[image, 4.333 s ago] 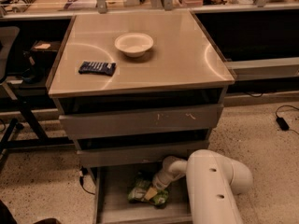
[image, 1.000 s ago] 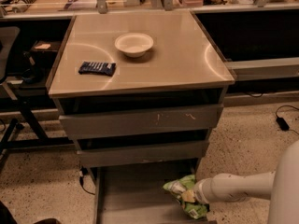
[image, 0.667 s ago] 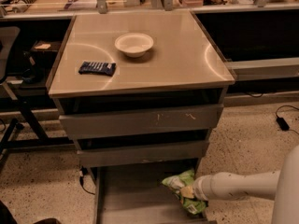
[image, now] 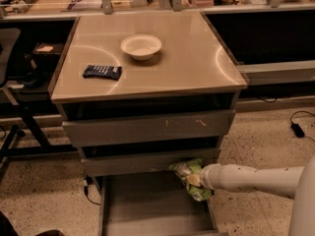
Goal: Pick green rice chip bag from bottom drawer and place on counter
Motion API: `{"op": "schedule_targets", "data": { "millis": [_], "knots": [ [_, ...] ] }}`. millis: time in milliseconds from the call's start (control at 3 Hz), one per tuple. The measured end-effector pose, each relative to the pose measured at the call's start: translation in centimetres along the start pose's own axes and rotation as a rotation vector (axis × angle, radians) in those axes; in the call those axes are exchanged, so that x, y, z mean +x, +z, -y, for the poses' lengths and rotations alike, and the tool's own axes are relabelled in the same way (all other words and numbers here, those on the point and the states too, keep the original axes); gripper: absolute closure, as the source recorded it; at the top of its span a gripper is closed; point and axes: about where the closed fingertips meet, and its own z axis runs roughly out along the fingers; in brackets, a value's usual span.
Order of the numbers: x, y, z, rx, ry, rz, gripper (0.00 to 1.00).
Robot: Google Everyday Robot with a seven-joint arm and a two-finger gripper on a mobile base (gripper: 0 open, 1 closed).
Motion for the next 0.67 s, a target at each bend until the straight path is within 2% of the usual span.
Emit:
{"op": "schedule_targets", "data": {
  "millis": [333,667],
  "knots": [
    [0.0,0.0,0.0,0.0,0.0,0.0,1.0],
    [0.2,-2.6,0.3,0.047,0.025,0.005,1.0]
  ]
}}
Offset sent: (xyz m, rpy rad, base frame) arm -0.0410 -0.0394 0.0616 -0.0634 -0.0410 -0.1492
